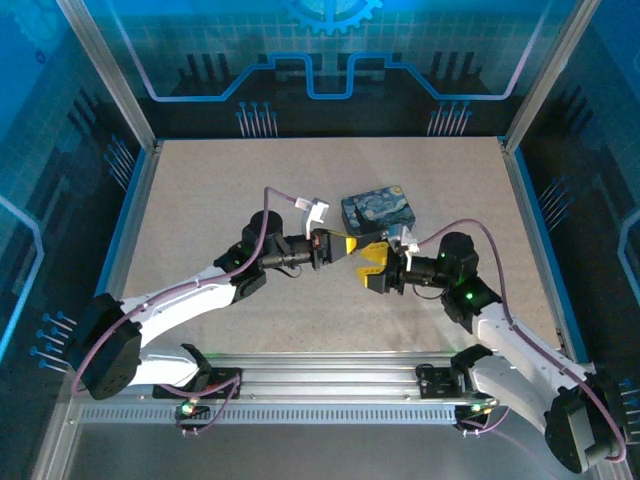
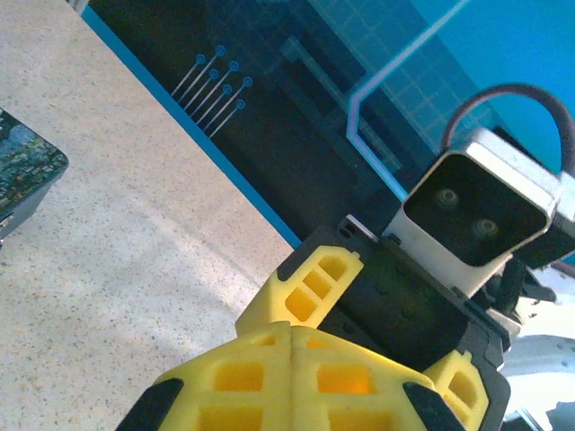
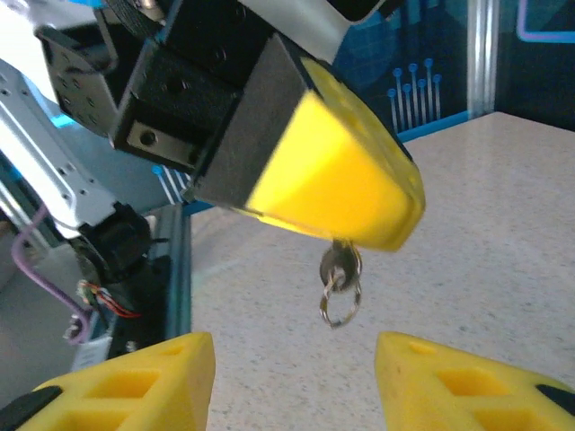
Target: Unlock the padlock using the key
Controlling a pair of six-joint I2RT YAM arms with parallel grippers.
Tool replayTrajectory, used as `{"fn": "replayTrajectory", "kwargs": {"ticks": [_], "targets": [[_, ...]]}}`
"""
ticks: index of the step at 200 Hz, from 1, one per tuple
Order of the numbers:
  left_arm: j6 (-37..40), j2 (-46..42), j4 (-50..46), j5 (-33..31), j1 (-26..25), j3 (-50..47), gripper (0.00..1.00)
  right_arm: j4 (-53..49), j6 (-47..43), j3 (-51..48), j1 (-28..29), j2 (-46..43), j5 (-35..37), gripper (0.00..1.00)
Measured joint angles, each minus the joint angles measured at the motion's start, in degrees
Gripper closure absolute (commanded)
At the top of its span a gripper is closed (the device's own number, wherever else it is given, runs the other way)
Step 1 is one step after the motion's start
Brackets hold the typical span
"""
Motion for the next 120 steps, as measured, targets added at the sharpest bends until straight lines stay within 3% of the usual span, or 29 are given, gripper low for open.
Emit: {"fn": "replayTrajectory", "kwargs": {"ticks": [120], "targets": [[1.46,0.00,0.35,1.62,0.02,0.00,1.00,3.23,5.07,2.47,0.13,4.48,-2.71,0.66]]}}
